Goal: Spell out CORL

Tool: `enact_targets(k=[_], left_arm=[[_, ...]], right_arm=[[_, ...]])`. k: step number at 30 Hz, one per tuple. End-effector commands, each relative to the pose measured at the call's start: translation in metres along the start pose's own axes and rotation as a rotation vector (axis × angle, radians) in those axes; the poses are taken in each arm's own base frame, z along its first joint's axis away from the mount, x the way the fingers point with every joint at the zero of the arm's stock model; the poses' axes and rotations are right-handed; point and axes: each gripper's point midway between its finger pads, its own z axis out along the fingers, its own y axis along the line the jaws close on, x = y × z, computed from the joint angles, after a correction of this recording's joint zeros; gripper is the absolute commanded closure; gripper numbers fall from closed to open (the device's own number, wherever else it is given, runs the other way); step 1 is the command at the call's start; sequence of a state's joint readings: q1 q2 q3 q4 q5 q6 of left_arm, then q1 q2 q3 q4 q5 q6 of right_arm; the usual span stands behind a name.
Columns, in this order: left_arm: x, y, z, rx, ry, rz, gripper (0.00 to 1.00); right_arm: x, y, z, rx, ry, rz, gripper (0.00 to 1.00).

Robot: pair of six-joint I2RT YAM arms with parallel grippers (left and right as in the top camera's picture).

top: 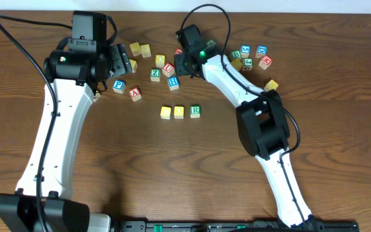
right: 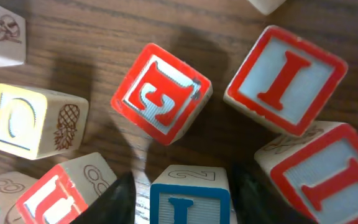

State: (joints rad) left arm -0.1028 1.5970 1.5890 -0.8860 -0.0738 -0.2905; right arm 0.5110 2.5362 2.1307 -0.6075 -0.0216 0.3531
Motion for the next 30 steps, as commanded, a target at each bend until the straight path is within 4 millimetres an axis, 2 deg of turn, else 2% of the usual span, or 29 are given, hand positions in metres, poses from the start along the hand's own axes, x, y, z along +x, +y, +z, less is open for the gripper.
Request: enact_targets(k=[1, 5, 8, 11, 13, 17, 18, 19, 22, 23, 24, 27, 30], left_arm=[[0.002, 0.001, -0.001, 0.001, 0.002, 0.0, 0.16], [0.001, 0.001, -0.001, 0.002, -0.001, 0.0, 0.16], [0.0, 0.0, -0.001, 0.004, -0.006, -0.001, 0.16], [0.0, 0.001, -0.001, 0.003, -0.005, -0.001, 0.17], [0.0, 0.001, -0.001, 0.003, -0.005, 0.0, 0.16], [0.0, 0.001, -0.001, 0.003, -0.005, 0.0, 0.16], [0.001, 0.001, -0.001, 0.003, -0.004, 0.0, 0.16], [0.001, 0.001, -0.001, 0.003, -0.004, 0.0, 0.16], [0.001, 0.001, -0.001, 0.003, -0.004, 0.0, 0.16], [0.0, 0.001, -0.001, 0.003, -0.005, 0.0, 0.16], [0.0, 0.001, -0.001, 0.003, -0.005, 0.0, 0.16], [0.0, 0.001, -0.001, 0.003, -0.005, 0.0, 0.16], [0.0, 0.001, -0.001, 0.003, -0.005, 0.0, 0.16]], right_arm=[[-0.001, 0.003, 0.007, 0.004, -0.014, 0.004, 0.61], [-0.009, 0.005, 0.0, -0.003, -0.034, 0.005, 0.71], [-0.027, 0.002, -0.019, 0.019, -0.086, 0.009, 0.7], [-0.035, 0.003, -0.031, 0.021, -0.107, 0.009, 0.71], [-0.041, 0.005, -0.047, 0.017, -0.116, 0.011, 0.73], [-0.059, 0.009, -0.115, 0.01, -0.149, 0.015, 0.73], [-0.062, 0.01, -0.147, 0.008, -0.156, 0.017, 0.73], [-0.062, 0.01, -0.166, 0.009, -0.153, 0.017, 0.73], [-0.044, 0.0, -0.221, 0.053, -0.102, 0.02, 0.69], [-0.037, -0.004, -0.229, 0.073, -0.08, 0.02, 0.69], [-0.018, -0.015, -0.24, 0.121, -0.012, 0.019, 0.69], [0.017, -0.027, -0.237, 0.176, 0.129, 0.037, 0.7], [0.045, -0.038, -0.219, 0.218, 0.229, 0.058, 0.7]])
